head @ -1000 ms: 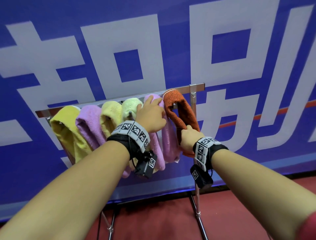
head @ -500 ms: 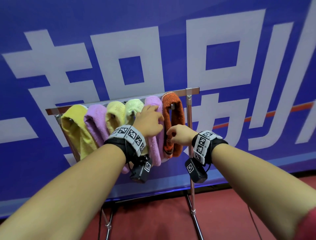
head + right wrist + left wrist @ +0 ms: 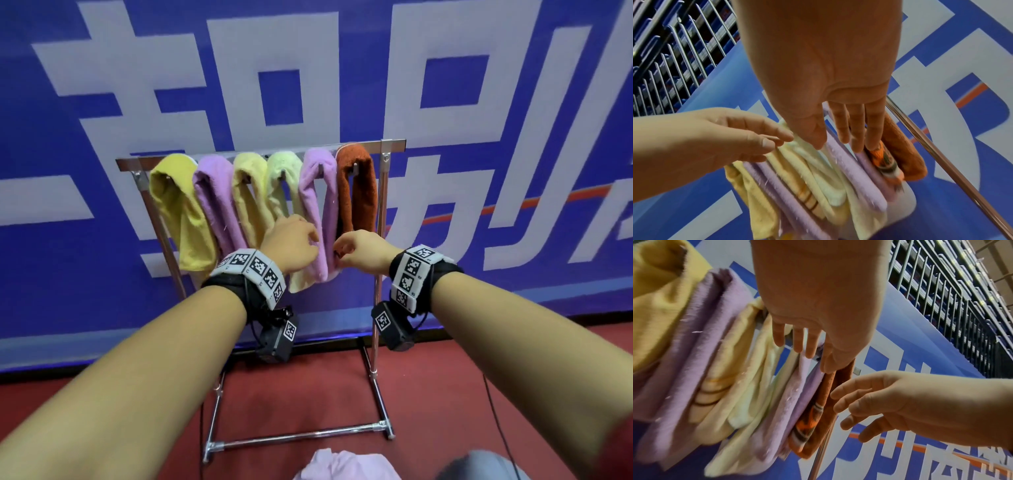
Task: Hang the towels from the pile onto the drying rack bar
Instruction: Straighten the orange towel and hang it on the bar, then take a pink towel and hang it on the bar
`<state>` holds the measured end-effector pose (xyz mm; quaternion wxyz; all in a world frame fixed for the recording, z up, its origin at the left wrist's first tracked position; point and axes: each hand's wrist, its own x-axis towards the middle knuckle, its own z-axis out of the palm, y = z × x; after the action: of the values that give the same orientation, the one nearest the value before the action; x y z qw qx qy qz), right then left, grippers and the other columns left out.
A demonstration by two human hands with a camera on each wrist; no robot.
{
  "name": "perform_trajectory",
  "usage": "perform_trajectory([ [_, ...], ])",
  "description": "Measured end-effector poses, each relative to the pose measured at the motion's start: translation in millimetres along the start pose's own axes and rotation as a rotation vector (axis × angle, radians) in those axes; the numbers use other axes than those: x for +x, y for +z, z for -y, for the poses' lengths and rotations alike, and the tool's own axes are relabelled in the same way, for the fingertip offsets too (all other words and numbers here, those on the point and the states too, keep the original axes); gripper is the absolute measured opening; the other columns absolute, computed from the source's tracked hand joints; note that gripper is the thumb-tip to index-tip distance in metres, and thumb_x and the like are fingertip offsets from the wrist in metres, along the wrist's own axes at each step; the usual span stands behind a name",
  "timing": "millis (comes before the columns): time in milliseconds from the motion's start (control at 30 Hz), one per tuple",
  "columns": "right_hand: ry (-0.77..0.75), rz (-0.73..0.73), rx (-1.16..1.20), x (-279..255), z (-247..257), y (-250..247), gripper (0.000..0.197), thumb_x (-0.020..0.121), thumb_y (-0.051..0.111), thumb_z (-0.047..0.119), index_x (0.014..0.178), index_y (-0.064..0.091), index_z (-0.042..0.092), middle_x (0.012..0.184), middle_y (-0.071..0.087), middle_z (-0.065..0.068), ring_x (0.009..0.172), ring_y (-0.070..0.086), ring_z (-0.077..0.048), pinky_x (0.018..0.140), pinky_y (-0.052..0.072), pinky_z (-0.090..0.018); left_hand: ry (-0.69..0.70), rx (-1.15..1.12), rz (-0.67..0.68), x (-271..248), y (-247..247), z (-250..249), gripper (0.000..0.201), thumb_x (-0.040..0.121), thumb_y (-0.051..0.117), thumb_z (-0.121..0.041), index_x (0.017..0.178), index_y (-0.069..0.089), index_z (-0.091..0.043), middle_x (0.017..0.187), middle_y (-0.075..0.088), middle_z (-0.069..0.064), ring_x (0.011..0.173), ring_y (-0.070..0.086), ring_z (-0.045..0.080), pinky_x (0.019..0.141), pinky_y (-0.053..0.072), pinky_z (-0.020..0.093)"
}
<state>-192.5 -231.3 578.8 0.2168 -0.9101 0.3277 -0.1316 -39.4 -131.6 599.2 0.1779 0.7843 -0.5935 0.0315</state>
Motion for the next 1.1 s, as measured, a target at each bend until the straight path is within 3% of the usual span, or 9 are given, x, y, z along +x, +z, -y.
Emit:
perform_trajectory([
  [100, 0.01, 0.054, 0.006, -12.8, -3.3, 39.3, 0.038, 0.084, 0.064, 0.013, 0.122, 0.066, 0.015, 0.113, 0.067, -0.003, 0.099, 0.06, -0.018, 0.08, 0.039, -0.02, -0.071, -0.034, 0.045, -33.9, 30.1, 16.2, 0.027, 0.08, 0.06, -0.025, 0.104, 0.074, -0.03, 0.121, 0.061, 0.001, 0.12, 0.052, 0.028, 0.099, 0.047, 0.04],
  [300, 0.085, 0.217, 0.015, -34.5, -27.7, 146.0, 0.041, 0.085, 0.064, 0.012, 0.126, 0.063, 0.014, 0.117, 0.066, -0.006, 0.104, 0.06, -0.022, 0.082, 0.039, -0.02, -0.203, -0.092, 0.207, -95.9, 119.3, 63.7, 0.027, 0.084, 0.061, -0.02, 0.109, 0.07, -0.026, 0.126, 0.056, 0.001, 0.122, 0.043, 0.031, 0.101, 0.041, 0.045],
  [367, 0.108, 0.259, 0.038, -40.9, -39.0, 184.9, 0.039, 0.085, 0.066, 0.012, 0.123, 0.064, 0.012, 0.112, 0.067, -0.007, 0.099, 0.062, -0.023, 0.075, 0.04, -0.019, -0.245, -0.112, 0.269, -116.9, 152.6, 76.5, 0.025, 0.084, 0.06, -0.021, 0.106, 0.072, -0.026, 0.124, 0.058, 0.001, 0.121, 0.045, 0.032, 0.1, 0.042, 0.045],
  [467, 0.174, 0.343, 0.088, -50.0, -61.2, 242.7, 0.037, 0.084, 0.068, 0.011, 0.121, 0.065, 0.011, 0.098, 0.061, -0.001, 0.071, 0.055, -0.014, 0.066, 0.04, -0.019, -0.296, -0.128, 0.358, -140.9, 201.7, 93.7, 0.023, 0.082, 0.062, -0.022, 0.1, 0.073, -0.029, 0.121, 0.061, 0.001, 0.119, 0.05, 0.031, 0.101, 0.045, 0.043],
  [667, 0.304, 0.521, 0.097, -59.6, -113.5, 345.2, 0.036, 0.083, 0.066, 0.01, 0.118, 0.068, 0.015, 0.089, 0.064, 0.001, 0.08, 0.056, -0.017, 0.075, 0.041, -0.02, -0.412, -0.181, 0.493, -170.2, 296.3, 129.6, 0.024, 0.083, 0.061, -0.019, 0.101, 0.071, -0.031, 0.124, 0.057, -0.002, 0.122, 0.045, 0.03, 0.103, 0.039, 0.04],
  [800, 0.378, 0.631, 0.075, -61.1, -141.1, 400.9, 0.037, 0.083, 0.062, 0.01, 0.118, 0.067, 0.02, 0.1, 0.068, -0.003, 0.084, 0.058, -0.018, 0.071, 0.041, -0.021, -0.455, -0.219, 0.555, -188.4, 350.7, 150.3, 0.025, 0.083, 0.058, -0.015, 0.099, 0.072, -0.028, 0.121, 0.059, 0.0, 0.118, 0.049, 0.028, 0.102, 0.042, 0.038],
  [900, 0.378, 0.679, 0.097, -61.5, -156.4, 432.0, 0.035, 0.085, 0.06, 0.007, 0.118, 0.067, 0.016, 0.11, 0.069, -0.004, 0.095, 0.062, -0.022, 0.072, 0.04, -0.021, -0.468, -0.248, 0.578, -198.5, 384.0, 162.2, 0.028, 0.083, 0.059, -0.008, 0.104, 0.074, -0.019, 0.118, 0.065, 0.001, 0.117, 0.053, 0.022, 0.103, 0.032, 0.028],
  [1000, 0.364, 0.757, 0.078, -64.4, -173.5, 468.8, 0.034, 0.087, 0.059, 0.008, 0.118, 0.068, 0.014, 0.12, 0.067, -0.004, 0.092, 0.06, -0.018, 0.066, 0.041, -0.018, -0.529, -0.265, 0.63, -206.8, 422.2, 175.6, 0.025, 0.082, 0.059, -0.012, 0.097, 0.075, -0.023, 0.114, 0.067, 0.002, 0.117, 0.056, 0.024, 0.101, 0.039, 0.028],
  [1100, 0.353, 0.822, 0.075, -73.4, -190.2, 502.0, 0.033, 0.088, 0.059, 0.01, 0.118, 0.07, 0.018, 0.133, 0.061, -0.004, 0.112, 0.058, -0.019, 0.088, 0.04, -0.018, -0.526, -0.25, 0.728, -215.7, 462.0, 185.8, 0.023, 0.08, 0.06, -0.014, 0.095, 0.075, -0.024, 0.11, 0.067, 0.006, 0.108, 0.06, 0.028, 0.098, 0.043, 0.03],
])
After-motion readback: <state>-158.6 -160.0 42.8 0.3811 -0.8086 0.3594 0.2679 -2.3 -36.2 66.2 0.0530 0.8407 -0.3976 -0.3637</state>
